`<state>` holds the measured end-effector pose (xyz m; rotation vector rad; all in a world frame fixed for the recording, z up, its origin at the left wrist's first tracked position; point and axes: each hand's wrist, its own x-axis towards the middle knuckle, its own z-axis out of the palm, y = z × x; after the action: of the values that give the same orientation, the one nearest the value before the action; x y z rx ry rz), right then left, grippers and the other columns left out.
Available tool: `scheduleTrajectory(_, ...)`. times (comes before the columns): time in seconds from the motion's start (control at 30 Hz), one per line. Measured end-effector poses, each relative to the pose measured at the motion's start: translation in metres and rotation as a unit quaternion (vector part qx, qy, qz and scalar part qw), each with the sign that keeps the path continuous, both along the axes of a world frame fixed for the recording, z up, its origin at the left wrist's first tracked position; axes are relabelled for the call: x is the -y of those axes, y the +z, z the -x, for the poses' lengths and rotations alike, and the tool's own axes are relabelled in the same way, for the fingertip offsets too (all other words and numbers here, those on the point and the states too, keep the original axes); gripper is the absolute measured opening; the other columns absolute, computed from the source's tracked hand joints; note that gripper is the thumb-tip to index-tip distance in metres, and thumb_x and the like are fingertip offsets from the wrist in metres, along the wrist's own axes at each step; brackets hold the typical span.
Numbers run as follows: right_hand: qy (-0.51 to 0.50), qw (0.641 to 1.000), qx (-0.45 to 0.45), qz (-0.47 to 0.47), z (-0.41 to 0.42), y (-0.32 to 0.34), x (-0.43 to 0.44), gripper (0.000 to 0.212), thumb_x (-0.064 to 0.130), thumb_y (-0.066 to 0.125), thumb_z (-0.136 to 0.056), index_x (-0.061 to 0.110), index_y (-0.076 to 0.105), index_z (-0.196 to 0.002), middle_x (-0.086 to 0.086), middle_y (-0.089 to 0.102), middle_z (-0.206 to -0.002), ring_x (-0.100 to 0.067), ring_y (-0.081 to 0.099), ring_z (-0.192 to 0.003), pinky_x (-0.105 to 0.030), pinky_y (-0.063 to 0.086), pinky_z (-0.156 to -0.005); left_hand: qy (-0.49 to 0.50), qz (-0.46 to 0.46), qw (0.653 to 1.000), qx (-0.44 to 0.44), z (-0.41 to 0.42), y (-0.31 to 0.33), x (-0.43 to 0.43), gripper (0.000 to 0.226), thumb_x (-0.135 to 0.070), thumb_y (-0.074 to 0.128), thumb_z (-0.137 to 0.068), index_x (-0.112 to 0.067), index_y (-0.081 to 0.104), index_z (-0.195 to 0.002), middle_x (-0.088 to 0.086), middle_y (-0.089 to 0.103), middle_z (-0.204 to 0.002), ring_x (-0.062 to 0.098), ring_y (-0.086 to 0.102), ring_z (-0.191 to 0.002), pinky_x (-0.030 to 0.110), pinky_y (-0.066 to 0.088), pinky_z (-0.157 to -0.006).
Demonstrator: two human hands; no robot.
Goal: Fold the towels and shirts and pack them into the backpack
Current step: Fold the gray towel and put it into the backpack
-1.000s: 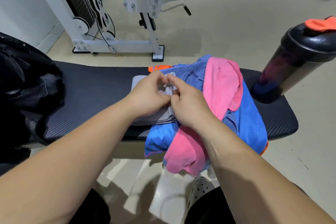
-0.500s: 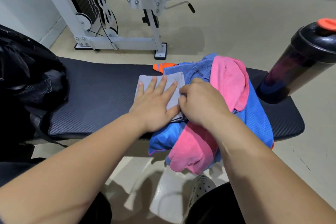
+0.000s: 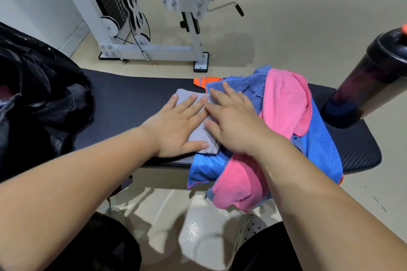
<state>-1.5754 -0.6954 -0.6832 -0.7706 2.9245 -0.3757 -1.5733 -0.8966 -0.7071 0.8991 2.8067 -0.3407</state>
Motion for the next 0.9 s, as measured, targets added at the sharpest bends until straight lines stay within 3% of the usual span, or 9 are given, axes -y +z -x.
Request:
scheduleTrajectory(0.07, 0.006, 1.0, 0.011, -0.006, 0.006, -0.003, 0.002, 0.051, 0.046, 0.041, -0.102, 0.028, 0.043, -0.15, -0.004, 0.015, -0.167, -0.028, -0.007, -0.155, -0.052, -0.001, -0.124, -0.028, 0.007, 1.0, 0.006, 0.001, 0.003, 0.022, 0.094, -0.081, 0.0, -0.086, -0.023, -0.016, -0.158, -0.001, -0.02, -0.165, 0.022, -0.015, -0.155, 0.053, -0.006, -0.124)
scheduleTrajectory(0.13, -0.003, 1.0, 0.027, -0.013, 0.013, -0.005, 0.002, 0.049, 0.05, 0.042, -0.101, 0.029, 0.048, -0.146, -0.006, 0.024, -0.164, -0.03, -0.003, -0.155, -0.052, -0.001, -0.124, 0.0, -0.013, 1.0, 0.002, -0.004, 0.006, 0.045, 0.091, -0.081, 0.002, -0.087, -0.026, -0.01, -0.159, -0.005, -0.016, -0.166, 0.018, -0.014, -0.155, 0.052, -0.007, -0.124)
scheduleTrajectory(0.2, 0.004, 0.999, 0.034, -0.011, 0.014, -0.002, 0.003, 0.05, 0.056, 0.046, -0.098, 0.028, 0.055, -0.138, -0.007, 0.039, -0.152, -0.031, 0.014, -0.152, -0.049, 0.011, -0.123, 0.063, -0.043, 0.997, -0.007, -0.013, 0.007, 0.063, 0.092, -0.083, 0.0, -0.086, -0.03, -0.002, -0.161, -0.006, -0.011, -0.167, 0.02, -0.008, -0.156, 0.053, -0.002, -0.124)
scheduleTrajectory(0.3, 0.018, 0.998, 0.048, -0.026, 0.006, 0.006, 0.01, 0.051, 0.062, 0.049, -0.094, 0.026, 0.063, -0.127, -0.005, 0.047, -0.131, -0.029, 0.04, -0.131, -0.041, 0.037, -0.104, 0.185, -0.102, 0.977, 0.026, -0.028, 0.01, 0.077, 0.098, -0.088, 0.011, -0.08, -0.034, 0.004, -0.161, -0.003, -0.006, -0.169, 0.023, 0.002, -0.156, 0.055, 0.009, -0.124)
scheduleTrajectory(0.4, 0.023, 0.994, 0.076, -0.076, -0.005, 0.013, 0.016, 0.054, 0.063, 0.051, -0.09, 0.024, 0.061, -0.127, -0.004, 0.044, -0.127, -0.027, 0.045, -0.122, -0.042, 0.044, -0.098, 0.277, -0.203, 0.934, 0.096, -0.04, 0.014, 0.078, 0.107, -0.089, 0.027, -0.073, -0.03, 0.01, -0.161, -0.002, 0.015, -0.168, 0.021, 0.014, -0.154, 0.049, 0.022, -0.122)
scheduleTrajectory(0.47, 0.029, 0.992, 0.081, -0.089, -0.012, 0.016, 0.017, 0.054, 0.064, 0.051, -0.09, 0.024, 0.061, -0.124, -0.005, 0.044, -0.125, -0.028, 0.045, -0.12, -0.043, 0.044, -0.098, 0.297, -0.238, 0.921, 0.079, -0.043, 0.012, 0.075, 0.106, -0.086, 0.033, -0.073, -0.026, 0.019, -0.159, -0.003, 0.032, -0.161, 0.027, 0.027, -0.148, 0.049, 0.031, -0.117)
scheduleTrajectory(0.6, -0.003, 0.996, 0.061, -0.067, -0.006, 0.014, 0.015, 0.054, 0.065, 0.048, -0.091, 0.028, 0.061, -0.128, -0.007, 0.048, -0.128, -0.031, 0.043, -0.124, -0.041, 0.041, -0.1, 0.314, -0.244, 0.917, 0.013, -0.041, 0.003, 0.064, 0.085, -0.08, 0.052, -0.073, -0.024, 0.049, -0.137, -0.002, 0.056, -0.114, 0.028, 0.051, -0.116, 0.043, 0.046, -0.092)
scheduleTrajectory(0.7, -0.022, 0.997, 0.067, -0.024, 0.003, 0.01, 0.014, 0.047, 0.061, 0.051, -0.093, 0.031, 0.063, -0.127, -0.006, 0.056, -0.123, -0.03, 0.049, -0.123, -0.039, 0.043, -0.099, 0.361, -0.315, 0.877, 0.032, -0.036, 0.005, 0.059, 0.069, -0.06, 0.075, -0.074, -0.024, 0.058, -0.13, -0.008, 0.063, -0.108, 0.018, 0.058, -0.105, 0.035, 0.047, -0.084)
scheduleTrajectory(0.9, -0.058, 0.994, 0.07, 0.053, 0.002, 0.013, 0.021, 0.026, 0.048, 0.06, -0.093, 0.029, 0.073, -0.103, -0.002, 0.062, -0.105, -0.023, 0.058, -0.105, -0.035, 0.046, -0.089, 0.415, -0.414, 0.806, 0.082, -0.025, 0.012, 0.065, 0.02, -0.03, 0.089, -0.068, -0.026, 0.073, -0.08, -0.009, 0.069, -0.075, 0.013, 0.06, -0.068, 0.029, 0.045, -0.061)
